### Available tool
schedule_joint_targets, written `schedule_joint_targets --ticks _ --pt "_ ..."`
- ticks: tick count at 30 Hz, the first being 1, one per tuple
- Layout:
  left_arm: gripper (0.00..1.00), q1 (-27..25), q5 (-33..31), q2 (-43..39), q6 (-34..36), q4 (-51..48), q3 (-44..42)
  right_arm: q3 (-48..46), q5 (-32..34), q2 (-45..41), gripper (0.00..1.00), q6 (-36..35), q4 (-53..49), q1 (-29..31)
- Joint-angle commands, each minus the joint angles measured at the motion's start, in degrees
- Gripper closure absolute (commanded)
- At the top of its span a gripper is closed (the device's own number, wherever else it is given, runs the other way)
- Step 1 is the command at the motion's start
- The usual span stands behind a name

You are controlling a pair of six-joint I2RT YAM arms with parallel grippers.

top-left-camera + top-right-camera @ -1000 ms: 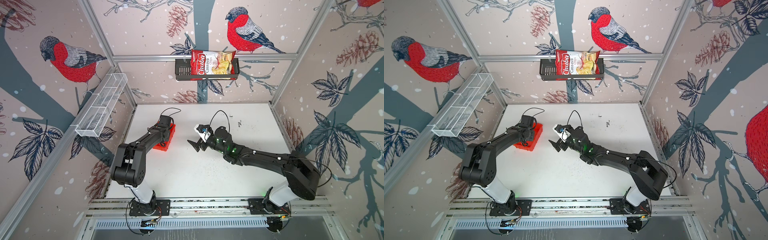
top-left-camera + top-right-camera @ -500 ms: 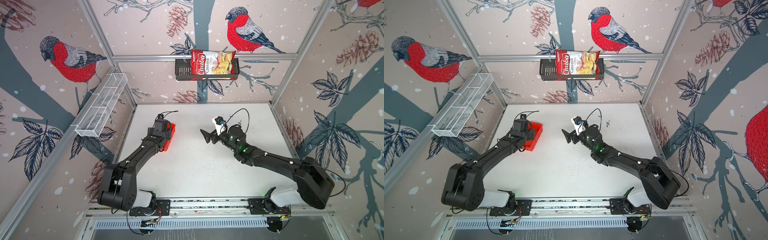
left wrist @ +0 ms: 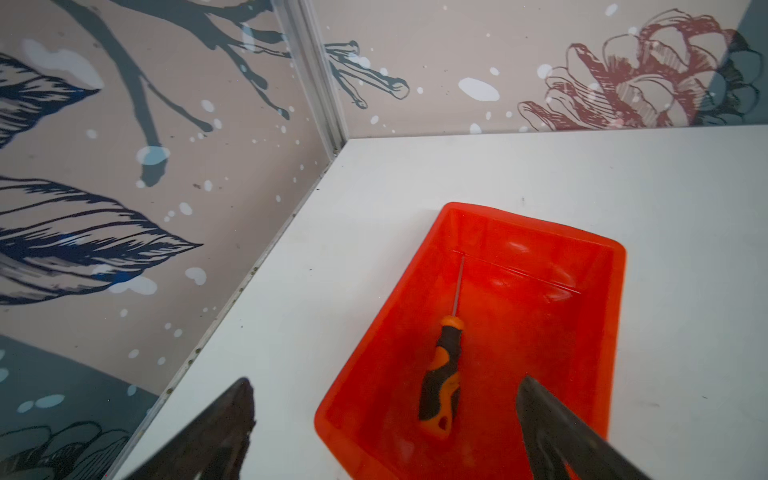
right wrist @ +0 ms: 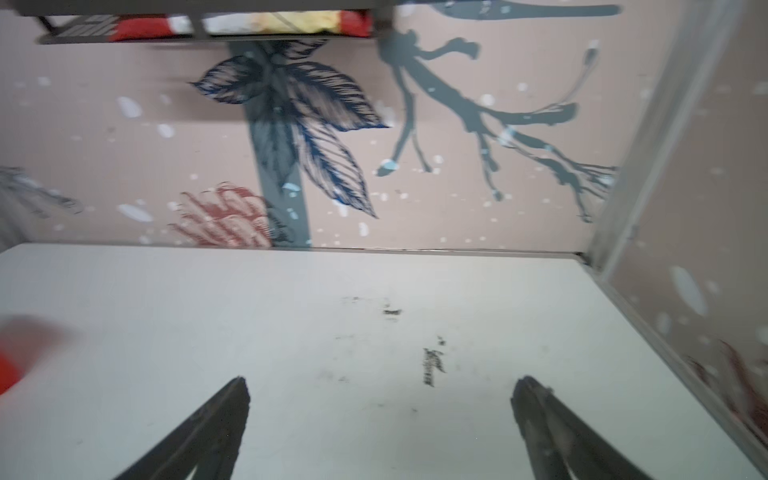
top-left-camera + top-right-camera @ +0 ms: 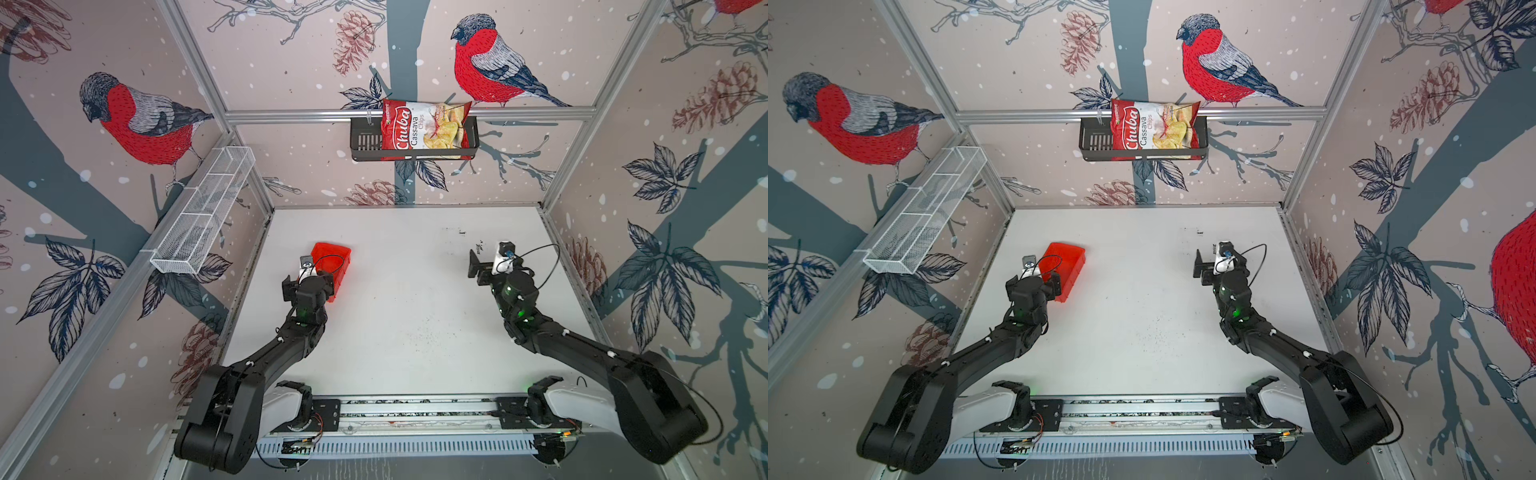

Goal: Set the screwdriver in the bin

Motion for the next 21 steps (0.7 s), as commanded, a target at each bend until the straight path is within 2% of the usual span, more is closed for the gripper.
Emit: schedule_joint_targets --ticks 1,6,10,13,15,18,20,21 --pt "0.03 0.7 -5.1 0.8 2.4 13.0 -3.0 -3.8 10.4 -1.3 0.00 -0.5 4.9 -3.4" --pt "0.03 2.7 0.4 -0.6 5.3 27.3 -11.5 -9.7 15.6 0.2 0.01 3.0 11.7 -9.5" --pt "0.03 6.3 8.5 1.4 4.4 37.9 -15.3 -10.6 12.9 4.4 0.01 6.0 15.2 -14.4" --pt "0.03 8.7 14.7 5.5 3.9 41.3 -14.6 -11.2 10.5 8.8 0.00 5.4 20.0 -16.0" --pt "0.03 9.1 14.8 7.1 4.6 39.1 -12.6 -10.5 8.1 9.4 0.00 4.1 19.3 -16.1" --pt "0.03 10.3 18.2 8.5 6.1 39.1 -11.6 -12.1 7.1 13.6 0.00 3.2 26.9 -16.8" --pt "0.03 10.6 19.2 8.3 5.9 37.5 -11.0 -12.1 4.1 16.8 0.00 2.7 30.6 -17.9" --pt "0.03 10.6 20.4 8.0 6.3 37.3 -11.0 -11.6 3.2 17.3 0.00 2.7 30.0 -18.3"
